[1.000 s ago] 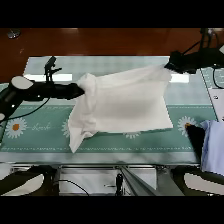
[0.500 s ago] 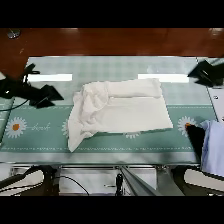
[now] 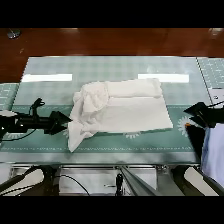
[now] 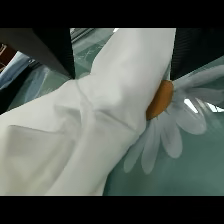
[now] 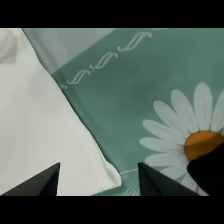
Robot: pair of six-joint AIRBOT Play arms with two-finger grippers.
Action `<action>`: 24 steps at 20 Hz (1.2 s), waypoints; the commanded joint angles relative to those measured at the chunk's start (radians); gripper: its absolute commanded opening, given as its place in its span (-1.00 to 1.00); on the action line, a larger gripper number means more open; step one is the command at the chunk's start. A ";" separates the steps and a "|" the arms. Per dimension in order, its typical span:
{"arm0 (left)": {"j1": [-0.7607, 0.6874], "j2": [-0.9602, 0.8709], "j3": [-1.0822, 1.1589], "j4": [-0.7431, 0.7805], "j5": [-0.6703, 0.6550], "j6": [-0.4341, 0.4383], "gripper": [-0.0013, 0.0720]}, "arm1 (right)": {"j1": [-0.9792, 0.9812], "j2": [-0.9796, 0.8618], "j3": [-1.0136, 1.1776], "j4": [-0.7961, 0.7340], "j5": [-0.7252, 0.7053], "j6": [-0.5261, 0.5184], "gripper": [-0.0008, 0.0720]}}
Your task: Fold the shirts.
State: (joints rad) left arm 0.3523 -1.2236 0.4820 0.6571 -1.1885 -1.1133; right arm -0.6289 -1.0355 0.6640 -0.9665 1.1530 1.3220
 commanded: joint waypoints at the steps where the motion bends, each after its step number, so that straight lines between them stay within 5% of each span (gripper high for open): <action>1: -0.076 -0.037 -0.048 -0.066 0.075 0.067 0.94 | -0.011 0.025 -0.072 0.030 0.021 -0.039 0.61; 2: -0.105 -0.045 -0.046 -0.076 0.085 0.077 0.76 | -0.011 0.025 -0.072 0.018 0.031 -0.037 0.61; 3: -0.129 -0.050 -0.043 -0.095 0.093 0.089 -0.15 | -0.011 0.024 -0.072 -0.005 0.043 -0.035 0.61; 4: -0.147 -0.051 -0.037 -0.119 0.093 0.113 -0.85 | -0.011 0.021 -0.073 -0.026 0.053 -0.027 0.61; 11: -0.172 -0.050 0.000 -0.135 0.074 0.133 -0.89 | 0.119 0.005 -0.147 -0.054 0.022 0.053 0.61; 22: -0.172 -0.049 0.000 -0.135 0.043 0.133 -0.89 | 0.440 -0.352 0.092 0.126 -0.114 0.094 0.53; 23: -0.172 -0.049 0.000 -0.135 0.042 0.133 -0.89 | 0.463 -0.370 0.116 0.120 -0.115 0.100 0.29; 24: -0.172 -0.049 0.000 -0.135 0.040 0.133 -0.89 | 0.483 -0.386 0.134 0.119 -0.110 0.099 -0.48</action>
State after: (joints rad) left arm 0.1806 -1.2736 0.4812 0.5220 -1.1431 -0.9810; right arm -0.2169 -1.3590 0.7296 -0.8650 1.0481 1.4048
